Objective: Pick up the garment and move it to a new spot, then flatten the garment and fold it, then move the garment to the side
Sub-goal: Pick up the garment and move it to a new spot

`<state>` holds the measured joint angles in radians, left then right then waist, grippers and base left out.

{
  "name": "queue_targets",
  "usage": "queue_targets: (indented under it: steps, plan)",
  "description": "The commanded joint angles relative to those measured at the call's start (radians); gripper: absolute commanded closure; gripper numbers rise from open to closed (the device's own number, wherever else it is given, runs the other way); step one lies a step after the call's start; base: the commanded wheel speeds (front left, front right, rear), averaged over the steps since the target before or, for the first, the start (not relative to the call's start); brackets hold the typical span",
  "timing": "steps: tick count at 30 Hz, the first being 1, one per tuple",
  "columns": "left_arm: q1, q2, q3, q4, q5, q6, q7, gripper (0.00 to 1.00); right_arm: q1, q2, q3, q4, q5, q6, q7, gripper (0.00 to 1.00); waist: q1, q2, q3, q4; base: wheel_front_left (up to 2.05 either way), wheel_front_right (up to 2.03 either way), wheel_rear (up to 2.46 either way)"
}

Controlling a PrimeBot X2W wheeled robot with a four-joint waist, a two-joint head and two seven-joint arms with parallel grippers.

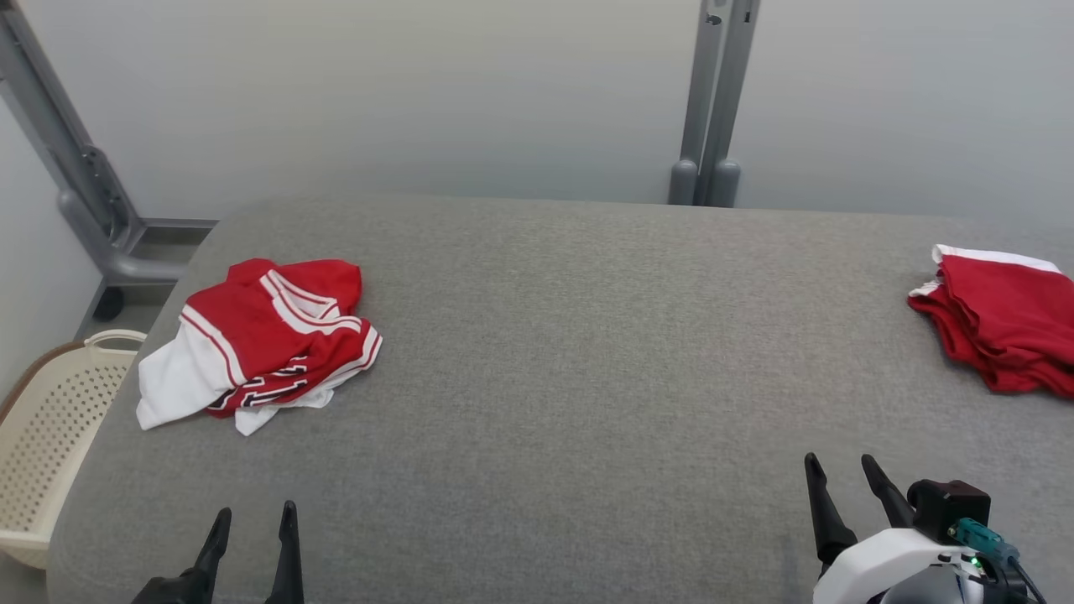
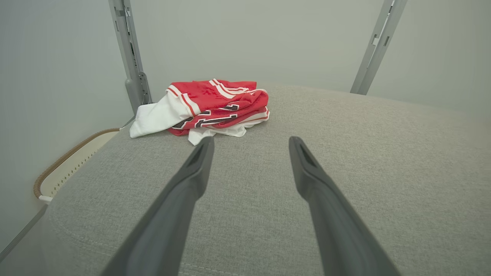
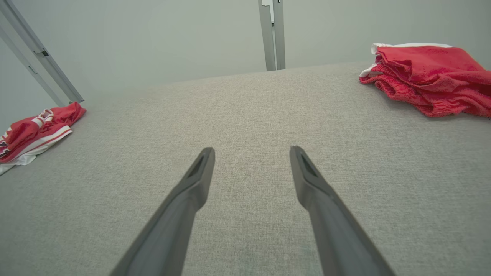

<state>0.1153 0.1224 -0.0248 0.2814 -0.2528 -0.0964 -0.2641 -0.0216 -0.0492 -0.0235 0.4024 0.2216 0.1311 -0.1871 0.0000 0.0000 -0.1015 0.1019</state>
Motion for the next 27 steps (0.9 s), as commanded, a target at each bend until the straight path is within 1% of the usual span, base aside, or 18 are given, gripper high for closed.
queue_targets:
  steps: [1, 4, 6, 10, 11, 17, 22, 27]
  plan:
    - [-0.006, 0.005, 0.002, 0.002, 0.007, -0.003, 0.000, 0.00, 0.014, -0.003, 0.000, 0.004, 0.005, -0.001, -0.007, 0.00, 0.0000, 0.0000, -0.002, 0.039, 0.00, 0.00, 0.00]
    - [-0.003, 0.017, 0.010, 0.013, 0.005, -0.007, 0.000, 0.00, 0.015, -0.003, 0.007, 0.011, 0.010, -0.001, -0.011, 0.00, 0.0000, 0.0000, -0.006, 0.082, 0.00, 0.00, 0.00]
    - [0.007, 0.011, 0.005, 0.009, 0.011, -0.003, 0.000, 0.00, 0.016, -0.003, 0.012, 0.018, 0.013, -0.001, -0.015, 0.00, 0.0000, 0.0000, -0.009, 0.113, 0.00, 0.00, 0.00]
    - [0.019, 0.022, 0.010, 0.012, 0.011, 0.000, 0.000, 0.00, 0.012, -0.002, 0.034, 0.031, 0.024, -0.001, -0.020, 0.00, 0.0000, 0.0000, -0.015, 0.175, 0.00, 0.00, 0.00]
    - [0.025, 0.028, 0.006, 0.017, 0.013, -0.001, 0.001, 0.00, 0.007, -0.003, 0.047, 0.037, 0.030, -0.001, -0.024, 0.00, 0.0000, 0.0000, -0.016, 0.204, 0.00, 0.00, 0.00]
    - [0.031, 0.038, 0.008, 0.010, 0.006, 0.009, 0.003, 0.00, -0.002, -0.003, 0.085, 0.054, 0.049, -0.001, -0.033, 0.00, 0.0000, 0.0000, -0.018, 0.283, 0.00, 0.00, 0.00]
    - [0.041, 0.047, 0.011, 0.004, 0.000, 0.013, 0.005, 0.00, -0.011, -0.003, 0.112, 0.065, 0.058, -0.001, -0.038, 0.00, 0.0000, 0.0000, -0.014, 0.329, 0.00, 0.00, 0.00]
    - [0.046, 0.047, 0.017, -0.004, -0.007, 0.021, 0.003, 0.00, -0.028, -0.003, 0.132, 0.075, 0.063, -0.001, -0.044, 0.00, 0.0000, 0.0000, -0.004, 0.342, 0.00, 0.00, 0.00]
